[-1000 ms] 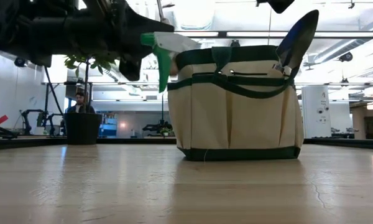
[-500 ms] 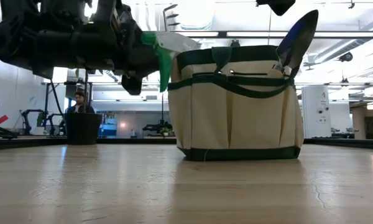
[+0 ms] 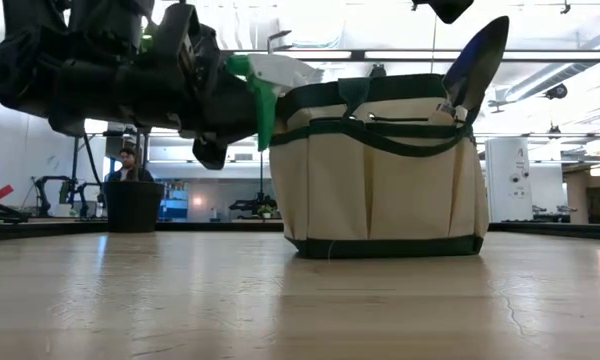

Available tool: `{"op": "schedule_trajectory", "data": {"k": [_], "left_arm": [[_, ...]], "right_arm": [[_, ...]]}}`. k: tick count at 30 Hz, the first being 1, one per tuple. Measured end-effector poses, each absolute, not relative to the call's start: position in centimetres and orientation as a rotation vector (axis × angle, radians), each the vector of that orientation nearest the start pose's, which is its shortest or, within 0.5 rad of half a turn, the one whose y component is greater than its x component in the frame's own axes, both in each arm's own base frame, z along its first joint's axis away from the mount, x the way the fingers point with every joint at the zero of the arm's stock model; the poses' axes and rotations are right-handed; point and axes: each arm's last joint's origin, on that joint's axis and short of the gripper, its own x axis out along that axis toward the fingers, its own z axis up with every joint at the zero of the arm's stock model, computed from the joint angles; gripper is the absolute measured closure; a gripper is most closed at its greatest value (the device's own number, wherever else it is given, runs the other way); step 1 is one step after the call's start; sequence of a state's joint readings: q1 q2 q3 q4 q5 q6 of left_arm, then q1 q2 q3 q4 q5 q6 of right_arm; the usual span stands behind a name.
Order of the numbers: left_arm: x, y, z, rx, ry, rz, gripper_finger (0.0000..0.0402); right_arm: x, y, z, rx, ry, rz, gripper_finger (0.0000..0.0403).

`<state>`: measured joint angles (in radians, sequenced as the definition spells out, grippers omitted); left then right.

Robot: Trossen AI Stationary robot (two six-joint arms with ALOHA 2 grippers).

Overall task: Pick & Place Garden tools in Gardening bag
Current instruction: Put the hand rake into the gardening bag

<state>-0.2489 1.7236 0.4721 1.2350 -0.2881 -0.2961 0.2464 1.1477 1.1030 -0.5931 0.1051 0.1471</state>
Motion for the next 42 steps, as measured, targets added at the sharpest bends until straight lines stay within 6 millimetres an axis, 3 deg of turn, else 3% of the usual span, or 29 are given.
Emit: {"op": "schedule_trajectory", "data": {"k": [7, 22, 33, 42], "left_arm": [[28.3, -6.6, 14.9, -0.325, 0.045, -0.044, 0.0308], [29.5, -6.8, 15.4, -0.292, 0.087, -0.046, 0.0290], [29.1, -6.7, 16.0, -0.294, 0.148, -0.049, 0.0173], [27.5, -6.3, 17.7, -0.230, 0.264, -0.035, 0.0168]], "right_arm": [[23.0, 5.5, 33.6, 0.031, 0.635, 0.090, 0.0258], [23.0, 5.5, 33.6, 0.033, 0.635, 0.089, 0.0257], [23.0, 5.5, 33.6, 0.033, 0.637, 0.090, 0.0256], [23.0, 5.5, 33.6, 0.033, 0.637, 0.090, 0.0259]]}}
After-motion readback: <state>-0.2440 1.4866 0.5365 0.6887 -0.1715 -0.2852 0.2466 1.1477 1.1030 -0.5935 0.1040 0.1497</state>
